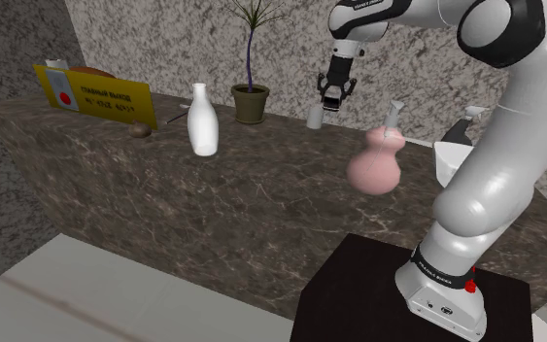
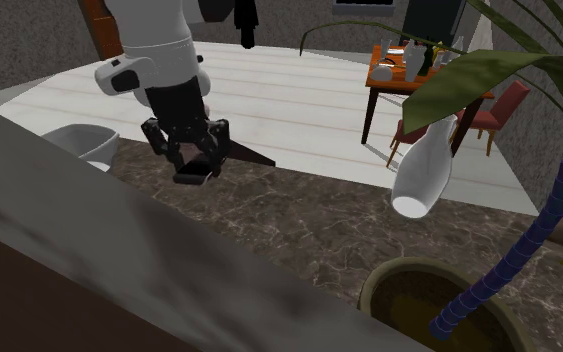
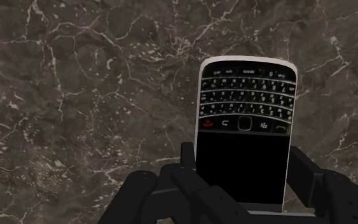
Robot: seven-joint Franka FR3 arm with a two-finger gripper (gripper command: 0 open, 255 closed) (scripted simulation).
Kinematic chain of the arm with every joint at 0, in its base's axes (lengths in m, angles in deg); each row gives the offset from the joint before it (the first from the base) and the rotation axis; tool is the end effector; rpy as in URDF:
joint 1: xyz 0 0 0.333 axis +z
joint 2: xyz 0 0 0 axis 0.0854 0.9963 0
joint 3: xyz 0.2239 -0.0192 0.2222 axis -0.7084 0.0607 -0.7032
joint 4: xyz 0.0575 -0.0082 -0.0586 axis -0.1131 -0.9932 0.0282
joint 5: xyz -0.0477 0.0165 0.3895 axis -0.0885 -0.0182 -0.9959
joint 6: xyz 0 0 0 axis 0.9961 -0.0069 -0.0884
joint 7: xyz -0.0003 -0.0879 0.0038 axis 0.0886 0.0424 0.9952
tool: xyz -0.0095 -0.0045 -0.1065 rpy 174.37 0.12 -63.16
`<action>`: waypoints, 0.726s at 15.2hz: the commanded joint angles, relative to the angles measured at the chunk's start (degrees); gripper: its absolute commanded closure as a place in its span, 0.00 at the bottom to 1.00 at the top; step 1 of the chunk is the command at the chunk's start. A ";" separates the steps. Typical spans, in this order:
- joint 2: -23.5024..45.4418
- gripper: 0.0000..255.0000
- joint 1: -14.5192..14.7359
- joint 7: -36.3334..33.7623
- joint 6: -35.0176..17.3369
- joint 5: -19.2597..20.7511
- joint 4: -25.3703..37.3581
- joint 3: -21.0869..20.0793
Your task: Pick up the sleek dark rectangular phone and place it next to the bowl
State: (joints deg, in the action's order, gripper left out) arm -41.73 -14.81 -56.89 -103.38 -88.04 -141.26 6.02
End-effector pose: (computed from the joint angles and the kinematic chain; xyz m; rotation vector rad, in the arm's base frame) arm 0.5185 -0.2667 0.5212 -2.6819 1.5116 -0.0076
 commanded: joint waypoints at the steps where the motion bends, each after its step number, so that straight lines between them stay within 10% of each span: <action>1: -3.07 1.00 -0.91 1.81 -0.88 0.39 -4.04 0.86; 11: -14.10 1.00 -6.36 12.15 -1.53 3.32 -16.02 6.77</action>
State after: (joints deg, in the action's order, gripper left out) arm -54.88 -20.68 -45.70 -104.83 -85.07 -156.24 12.24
